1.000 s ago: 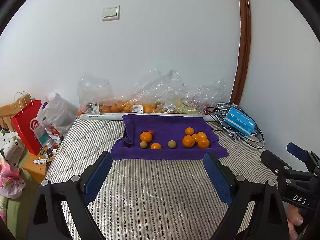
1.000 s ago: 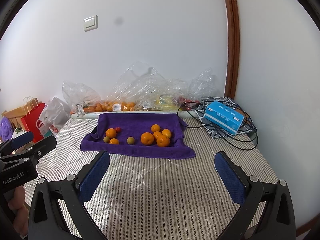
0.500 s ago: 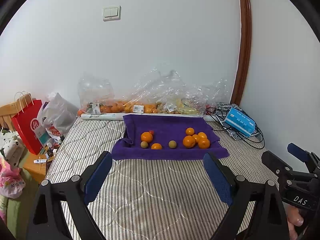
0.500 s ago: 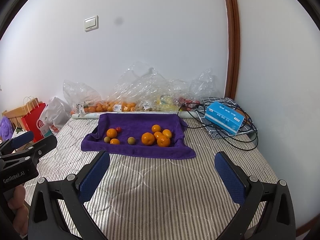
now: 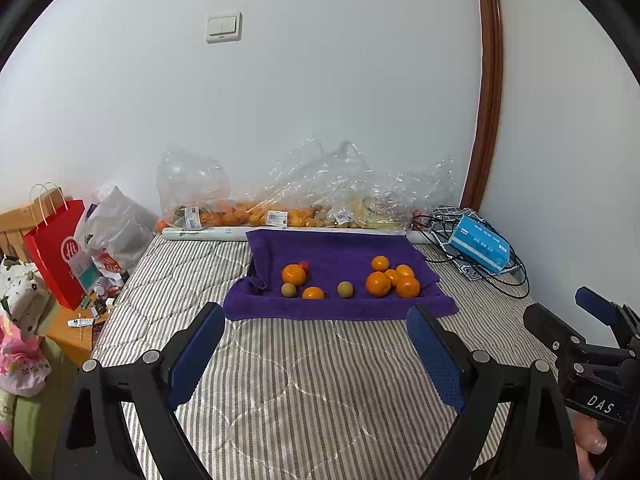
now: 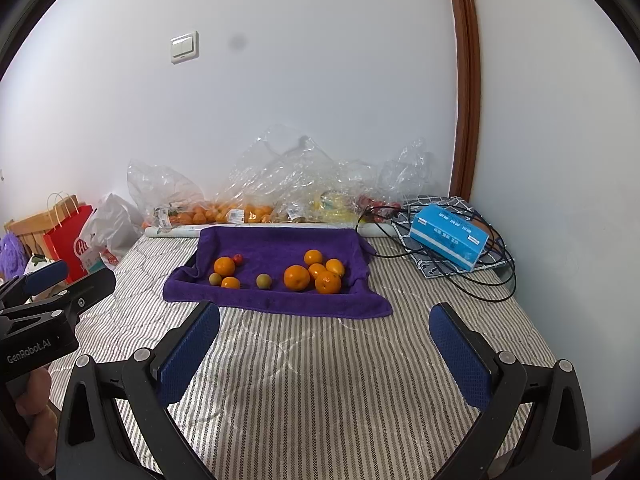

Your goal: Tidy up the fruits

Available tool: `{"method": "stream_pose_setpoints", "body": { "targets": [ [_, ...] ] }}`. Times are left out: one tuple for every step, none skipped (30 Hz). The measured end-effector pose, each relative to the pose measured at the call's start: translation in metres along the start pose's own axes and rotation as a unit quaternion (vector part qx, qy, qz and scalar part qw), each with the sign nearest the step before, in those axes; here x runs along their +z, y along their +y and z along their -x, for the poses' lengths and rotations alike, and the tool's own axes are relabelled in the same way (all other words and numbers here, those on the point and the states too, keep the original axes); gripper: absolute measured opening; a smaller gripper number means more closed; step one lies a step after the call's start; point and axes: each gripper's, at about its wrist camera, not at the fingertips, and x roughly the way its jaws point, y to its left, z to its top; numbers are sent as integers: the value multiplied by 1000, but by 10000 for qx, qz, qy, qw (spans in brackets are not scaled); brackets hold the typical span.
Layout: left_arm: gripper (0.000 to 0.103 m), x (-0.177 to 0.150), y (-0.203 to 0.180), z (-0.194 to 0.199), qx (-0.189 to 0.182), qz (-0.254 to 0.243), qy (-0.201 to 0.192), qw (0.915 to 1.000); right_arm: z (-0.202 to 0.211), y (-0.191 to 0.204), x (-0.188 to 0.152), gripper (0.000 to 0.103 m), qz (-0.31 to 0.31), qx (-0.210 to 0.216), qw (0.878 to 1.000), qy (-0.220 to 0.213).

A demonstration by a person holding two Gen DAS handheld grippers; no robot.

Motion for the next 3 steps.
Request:
{"method": "stream_pose_setpoints", "body": {
  "targets": [
    [92, 0, 0, 0, 5, 5, 2, 10000, 1, 0, 0, 103, -1, 8, 10000, -1],
    [92, 0, 0, 0, 13, 7, 5, 10000, 0, 0, 0, 103, 0, 13, 10000, 0],
    [92, 0, -1, 0, 26, 4, 2, 10000, 1, 0, 0, 103, 7, 12, 10000, -3]
  ]
}}
